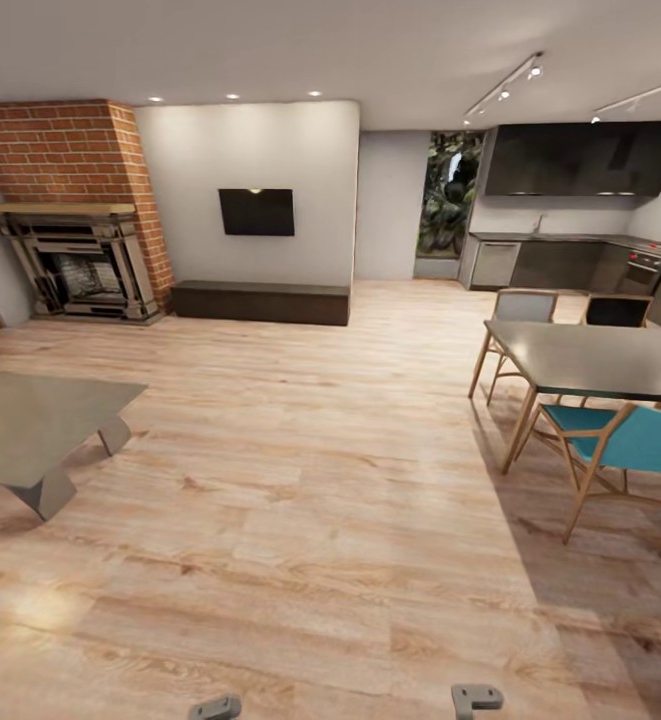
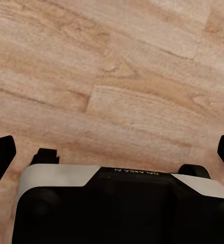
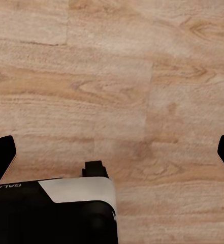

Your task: Move the two storage containers from the living room to the garage. In the garage, place one container on the floor and stack the other container on top of it (either order is fine).

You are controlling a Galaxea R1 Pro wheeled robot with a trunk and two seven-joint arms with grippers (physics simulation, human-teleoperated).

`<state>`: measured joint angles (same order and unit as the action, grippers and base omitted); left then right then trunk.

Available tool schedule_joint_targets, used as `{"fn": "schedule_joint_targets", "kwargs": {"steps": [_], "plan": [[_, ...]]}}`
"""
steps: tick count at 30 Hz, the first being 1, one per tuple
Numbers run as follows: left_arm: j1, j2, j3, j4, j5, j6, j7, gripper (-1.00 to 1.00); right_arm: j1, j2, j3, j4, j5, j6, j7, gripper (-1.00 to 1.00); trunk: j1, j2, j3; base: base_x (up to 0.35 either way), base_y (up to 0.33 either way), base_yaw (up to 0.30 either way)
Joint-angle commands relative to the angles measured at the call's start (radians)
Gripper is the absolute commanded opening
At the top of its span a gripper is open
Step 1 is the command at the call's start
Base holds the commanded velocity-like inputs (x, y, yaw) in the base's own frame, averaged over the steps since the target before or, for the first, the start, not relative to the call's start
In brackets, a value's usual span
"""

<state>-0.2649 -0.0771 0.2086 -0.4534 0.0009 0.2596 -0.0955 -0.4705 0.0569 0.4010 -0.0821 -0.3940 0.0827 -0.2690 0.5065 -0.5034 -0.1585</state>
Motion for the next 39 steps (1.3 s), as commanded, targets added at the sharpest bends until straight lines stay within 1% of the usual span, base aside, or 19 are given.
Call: {"fn": "schedule_joint_targets", "kwargs": {"steps": [1, 15, 39], "plan": [[0.0, -0.001, 0.008, -0.002, 0.0, 0.007, -0.006, 1.0, 0.0, 0.0, 0.009, -0.002, -0.006, 0.007, -0.006, 1.0, 0.001, -0.002, -0.002, 0.333, 0.0, 0.0], [0.0, -0.001, 0.008, -0.002, -0.002, 0.007, -0.006, 1.0, 0.0, 0.0, 0.009, -0.002, -0.007, 0.007, -0.006, 1.0, 0.001, -0.002, 0.014, 0.333, 0.0, 0.0], [0.0, -0.001, 0.008, -0.002, -0.002, 0.007, -0.006, 1.0, 0.0, 0.0, 0.009, -0.002, -0.006, 0.007, -0.006, 1.0, 0.001, -0.002, 0.015, 0.333, 0.0, 0.0]]}}
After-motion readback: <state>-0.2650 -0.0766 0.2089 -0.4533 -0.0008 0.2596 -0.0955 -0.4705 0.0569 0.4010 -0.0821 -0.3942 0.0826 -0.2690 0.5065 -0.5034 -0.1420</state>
